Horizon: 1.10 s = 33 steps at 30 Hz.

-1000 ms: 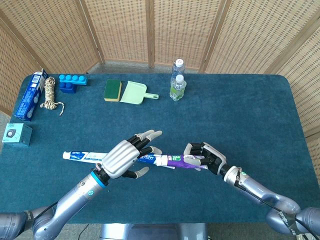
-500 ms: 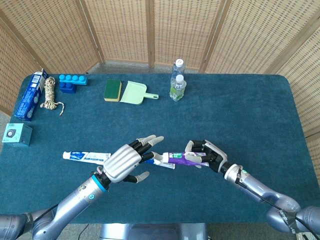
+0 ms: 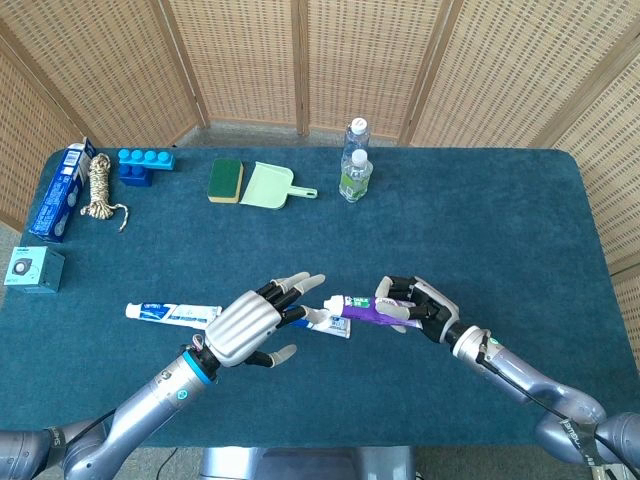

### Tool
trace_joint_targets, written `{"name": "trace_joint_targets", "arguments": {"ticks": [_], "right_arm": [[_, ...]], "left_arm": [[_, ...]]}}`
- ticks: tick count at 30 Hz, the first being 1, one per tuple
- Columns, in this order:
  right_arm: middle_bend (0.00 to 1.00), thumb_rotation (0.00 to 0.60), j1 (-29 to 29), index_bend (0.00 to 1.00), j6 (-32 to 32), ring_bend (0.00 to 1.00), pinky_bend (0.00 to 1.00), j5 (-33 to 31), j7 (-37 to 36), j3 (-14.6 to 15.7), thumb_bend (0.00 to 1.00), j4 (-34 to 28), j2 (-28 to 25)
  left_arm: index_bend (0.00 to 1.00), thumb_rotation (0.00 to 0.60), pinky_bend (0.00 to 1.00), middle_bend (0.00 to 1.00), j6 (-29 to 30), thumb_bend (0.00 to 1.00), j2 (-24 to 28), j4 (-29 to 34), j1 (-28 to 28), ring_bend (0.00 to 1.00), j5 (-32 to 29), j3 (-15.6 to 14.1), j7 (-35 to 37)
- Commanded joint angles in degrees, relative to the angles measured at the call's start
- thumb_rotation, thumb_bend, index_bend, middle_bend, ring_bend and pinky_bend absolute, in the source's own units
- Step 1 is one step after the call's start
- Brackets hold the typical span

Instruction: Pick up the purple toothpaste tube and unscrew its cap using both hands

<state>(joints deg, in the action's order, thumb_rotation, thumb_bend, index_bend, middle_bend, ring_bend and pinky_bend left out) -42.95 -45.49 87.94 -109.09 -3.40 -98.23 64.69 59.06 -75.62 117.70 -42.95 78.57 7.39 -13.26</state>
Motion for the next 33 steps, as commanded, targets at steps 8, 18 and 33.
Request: {"name": "trace_joint_targets", "arguments": {"ticks": [8, 18, 33], "right_arm": [[0.74, 0.6, -0.1, 0.96, -0.3, 0.8, 0.84, 0.0, 0.6, -0.5, 0.45, -1.8, -0.4], [0.74, 0.6, 0.2, 0.96, 2.2, 0.78, 0.84, -4.4, 8.2, -0.5, 0.45, -0.3, 0.6], [0.72, 0.6, 1.8, 0.94, 2.0, 0.71, 0.72, -22.7, 40.9, -3.4, 0.44, 6.2, 7.7]], "left_arm": [[0.32, 0.6, 0.14, 0.01, 0.1, 0.33, -0.9, -0.6, -0.1, 0.0, 0.3, 0.0, -0.4], [0.3, 0.6, 0.14, 0.01, 5.8, 0.33, 5.0, 3.6, 3.6, 0.0, 5.6, -0.4, 1.7], [0.29, 0.6, 0.14, 0.01, 19.3, 0.33, 18.9, 4.7, 16.9, 0.0, 13.2, -6.4, 8.9]]}}
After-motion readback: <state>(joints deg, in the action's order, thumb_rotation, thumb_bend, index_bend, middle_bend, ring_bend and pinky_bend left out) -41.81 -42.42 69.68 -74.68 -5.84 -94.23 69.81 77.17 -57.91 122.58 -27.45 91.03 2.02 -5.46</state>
